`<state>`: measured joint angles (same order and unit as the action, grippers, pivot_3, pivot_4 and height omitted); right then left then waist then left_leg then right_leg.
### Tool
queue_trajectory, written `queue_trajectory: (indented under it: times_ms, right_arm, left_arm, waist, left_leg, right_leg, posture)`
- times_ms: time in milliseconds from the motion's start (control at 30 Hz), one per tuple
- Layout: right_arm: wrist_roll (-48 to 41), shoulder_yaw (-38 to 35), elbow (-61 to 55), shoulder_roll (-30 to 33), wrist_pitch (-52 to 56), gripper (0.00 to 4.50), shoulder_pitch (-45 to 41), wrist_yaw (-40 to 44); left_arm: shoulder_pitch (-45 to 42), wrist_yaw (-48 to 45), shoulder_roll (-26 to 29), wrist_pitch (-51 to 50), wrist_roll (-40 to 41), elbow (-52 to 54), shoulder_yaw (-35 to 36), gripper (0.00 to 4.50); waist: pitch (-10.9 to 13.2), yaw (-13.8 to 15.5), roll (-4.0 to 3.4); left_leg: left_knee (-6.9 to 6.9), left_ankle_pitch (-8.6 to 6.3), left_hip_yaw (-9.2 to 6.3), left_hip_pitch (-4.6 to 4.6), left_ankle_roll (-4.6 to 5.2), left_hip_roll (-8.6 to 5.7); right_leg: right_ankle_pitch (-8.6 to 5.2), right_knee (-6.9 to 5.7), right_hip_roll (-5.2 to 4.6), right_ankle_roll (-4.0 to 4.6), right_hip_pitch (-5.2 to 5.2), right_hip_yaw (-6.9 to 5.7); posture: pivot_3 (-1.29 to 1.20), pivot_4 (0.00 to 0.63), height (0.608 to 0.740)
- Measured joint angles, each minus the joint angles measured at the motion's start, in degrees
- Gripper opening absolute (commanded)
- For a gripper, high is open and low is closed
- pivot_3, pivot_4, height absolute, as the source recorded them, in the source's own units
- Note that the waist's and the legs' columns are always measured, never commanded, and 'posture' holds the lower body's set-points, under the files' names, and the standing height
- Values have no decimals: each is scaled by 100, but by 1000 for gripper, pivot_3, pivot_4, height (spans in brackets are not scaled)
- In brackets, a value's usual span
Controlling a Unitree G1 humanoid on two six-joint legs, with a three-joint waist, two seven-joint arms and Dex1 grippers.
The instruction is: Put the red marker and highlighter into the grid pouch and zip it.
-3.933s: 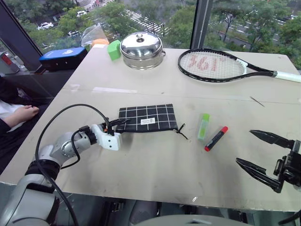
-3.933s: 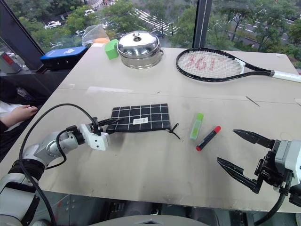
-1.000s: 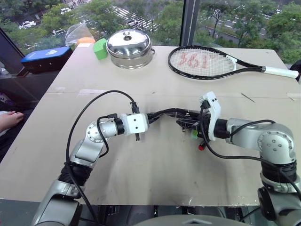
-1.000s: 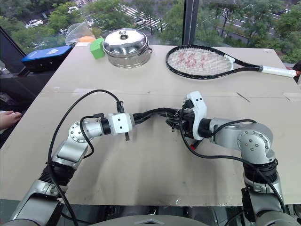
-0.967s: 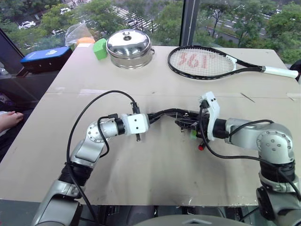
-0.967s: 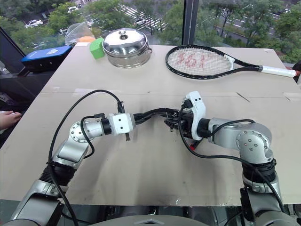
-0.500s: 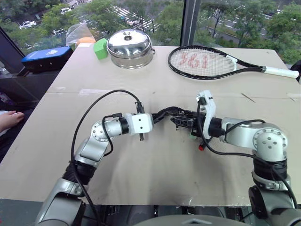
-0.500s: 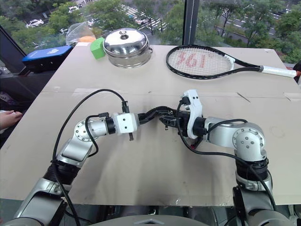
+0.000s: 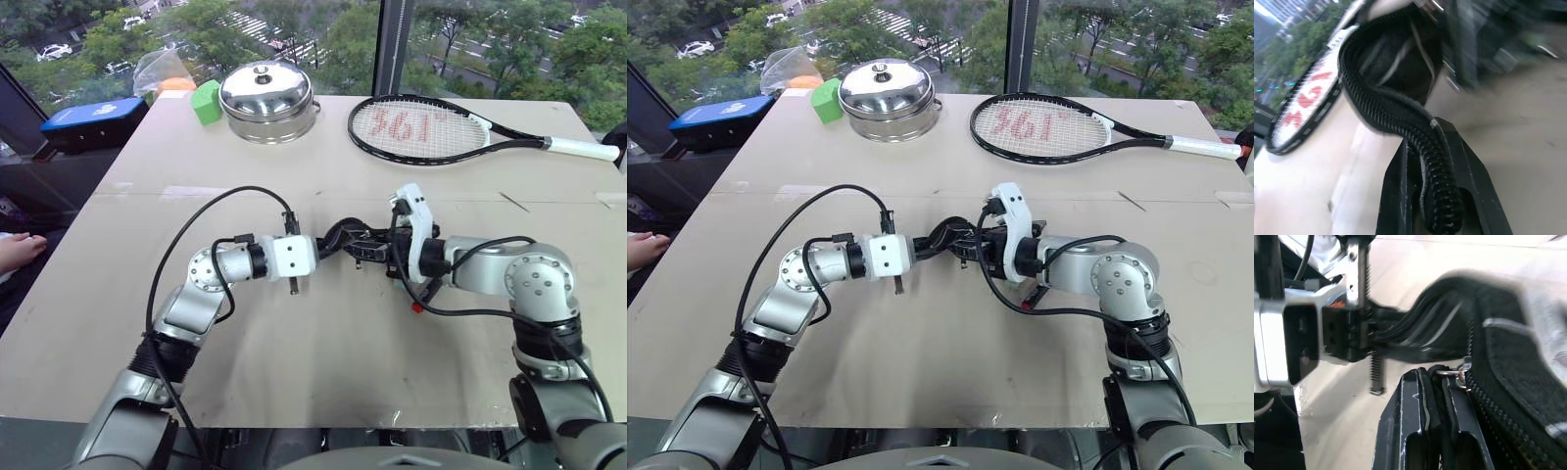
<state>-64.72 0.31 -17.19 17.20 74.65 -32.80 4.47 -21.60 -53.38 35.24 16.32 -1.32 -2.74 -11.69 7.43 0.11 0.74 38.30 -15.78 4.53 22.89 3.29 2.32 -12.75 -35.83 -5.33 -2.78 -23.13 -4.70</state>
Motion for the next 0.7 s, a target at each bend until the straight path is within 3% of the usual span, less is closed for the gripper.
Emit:
queue_trajectory:
  times_ms: [200, 700]
  right_arm:
    - [-53, -252, -31, 342, 79, 67, 260, 190]
    - [-128, -271, -411, 378, 249, 67, 278, 257]
  left_arm:
    - [166, -391, 259, 393, 217, -21, 1, 0]
    - [-401, -659, -160, 599, 204, -593, -242, 0]
  waist:
    - [2, -25, -4]
    - [3, -50, -4]
  left_leg:
    - [-1, 0, 1, 0, 0, 1]
    - [-1, 0, 0, 1, 1, -1]
  right_leg:
    - [0, 0, -2, 0, -1, 0]
    - [0, 1, -1, 0, 0, -1]
  posture:
    - [0, 150, 740]
    - [0, 150, 740]
